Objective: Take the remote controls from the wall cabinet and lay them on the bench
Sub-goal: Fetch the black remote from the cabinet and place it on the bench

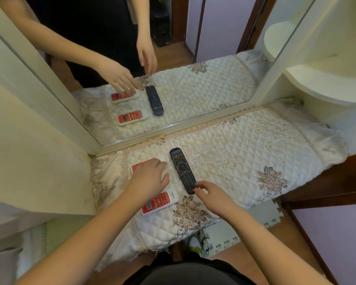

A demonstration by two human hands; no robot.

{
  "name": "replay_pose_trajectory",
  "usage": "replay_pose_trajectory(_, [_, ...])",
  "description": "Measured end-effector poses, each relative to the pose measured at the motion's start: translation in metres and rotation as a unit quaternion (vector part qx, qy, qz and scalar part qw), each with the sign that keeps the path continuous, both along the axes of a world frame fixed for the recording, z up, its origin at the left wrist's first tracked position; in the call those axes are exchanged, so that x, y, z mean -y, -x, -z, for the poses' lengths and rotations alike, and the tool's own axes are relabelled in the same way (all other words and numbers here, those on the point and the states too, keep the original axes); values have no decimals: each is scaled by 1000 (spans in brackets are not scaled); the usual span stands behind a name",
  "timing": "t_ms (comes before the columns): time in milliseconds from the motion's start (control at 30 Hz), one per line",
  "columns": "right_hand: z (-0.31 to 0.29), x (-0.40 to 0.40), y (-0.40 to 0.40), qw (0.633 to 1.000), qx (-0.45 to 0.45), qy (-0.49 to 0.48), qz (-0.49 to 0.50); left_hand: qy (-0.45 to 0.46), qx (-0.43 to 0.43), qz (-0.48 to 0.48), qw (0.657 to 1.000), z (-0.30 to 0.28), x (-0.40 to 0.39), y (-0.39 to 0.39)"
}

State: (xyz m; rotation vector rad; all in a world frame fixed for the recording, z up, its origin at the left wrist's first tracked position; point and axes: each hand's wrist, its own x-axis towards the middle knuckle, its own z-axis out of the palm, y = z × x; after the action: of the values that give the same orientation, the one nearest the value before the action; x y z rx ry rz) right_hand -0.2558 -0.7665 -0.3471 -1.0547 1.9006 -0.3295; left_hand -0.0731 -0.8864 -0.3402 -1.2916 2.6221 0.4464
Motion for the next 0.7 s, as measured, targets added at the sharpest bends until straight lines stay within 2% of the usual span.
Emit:
replay_pose_trajectory(133, [-4,-4,-10,985,-142,61,-81,80,-16,17,997,-4,-18,-26])
replay_pose_trajectory(333, [-14,-15,-32,912,-325,184,-171,127,-35,31,991,-12,-42,-50])
replay_pose_trajectory(500, [-14,-17,-46,886,-354,221,-202,115,-20,10,993,-11,-50,-63])
replay_pose_trajectory(700, [-18,-14,-49,879,-339,245,-228,146,-8,-27,989,-18,-62,-71])
